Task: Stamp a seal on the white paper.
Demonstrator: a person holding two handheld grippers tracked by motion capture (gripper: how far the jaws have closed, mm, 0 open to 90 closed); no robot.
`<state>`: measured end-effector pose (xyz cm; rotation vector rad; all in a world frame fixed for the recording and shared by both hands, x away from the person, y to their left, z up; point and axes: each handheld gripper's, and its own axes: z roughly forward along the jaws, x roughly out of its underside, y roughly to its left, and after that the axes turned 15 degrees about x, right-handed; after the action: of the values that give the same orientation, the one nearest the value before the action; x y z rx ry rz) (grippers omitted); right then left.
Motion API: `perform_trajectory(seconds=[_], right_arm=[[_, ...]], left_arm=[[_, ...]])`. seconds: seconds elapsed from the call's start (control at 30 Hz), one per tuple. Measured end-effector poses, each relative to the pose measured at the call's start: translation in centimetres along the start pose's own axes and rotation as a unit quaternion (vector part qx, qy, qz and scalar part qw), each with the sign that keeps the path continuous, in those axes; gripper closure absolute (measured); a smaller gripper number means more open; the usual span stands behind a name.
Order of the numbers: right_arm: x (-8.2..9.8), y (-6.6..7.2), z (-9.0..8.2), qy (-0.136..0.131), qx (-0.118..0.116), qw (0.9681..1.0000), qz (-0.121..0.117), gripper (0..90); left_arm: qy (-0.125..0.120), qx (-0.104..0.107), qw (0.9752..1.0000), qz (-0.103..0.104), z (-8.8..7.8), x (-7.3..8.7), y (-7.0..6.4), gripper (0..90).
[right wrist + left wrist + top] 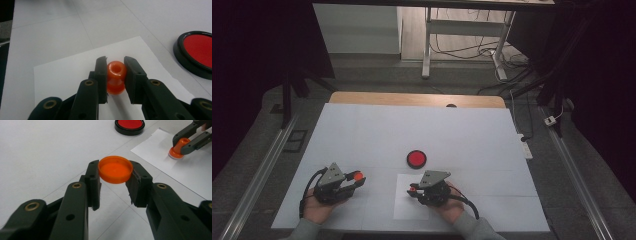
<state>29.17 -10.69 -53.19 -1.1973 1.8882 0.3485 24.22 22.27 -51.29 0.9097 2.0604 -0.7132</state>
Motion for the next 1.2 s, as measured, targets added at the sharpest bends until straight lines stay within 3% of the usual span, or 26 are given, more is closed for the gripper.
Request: perform_trajectory(seconds=[0.47,0.97,1.1,1.2], right_arm=[[0.1,0.0,0.0,-0.004,0.002,1.0,-0.008,72.5],[0.2,0.0,-0.1,-0.007,0.0,0.9998,0.018,71.9],[-0.5,-0.7,-1.4,-0.048,0.011,0.998,0.041,72.0],[-0.9,-1.3,-2.2,-0.057,0.013,0.997,0.051,72.0]], left_arm=[[0.001,-0.004,1.0,-0.002,0.0,0.1,0.0,64.2],[-0.002,-0.005,1.0,-0.003,0.0,0.1,0.1,64.1],[-0.003,-0.004,1.0,-0.003,-0.1,0.1,0.1,64.1],[-0.003,-0.004,1.0,-0.002,-0.1,0.1,0.1,64.1]])
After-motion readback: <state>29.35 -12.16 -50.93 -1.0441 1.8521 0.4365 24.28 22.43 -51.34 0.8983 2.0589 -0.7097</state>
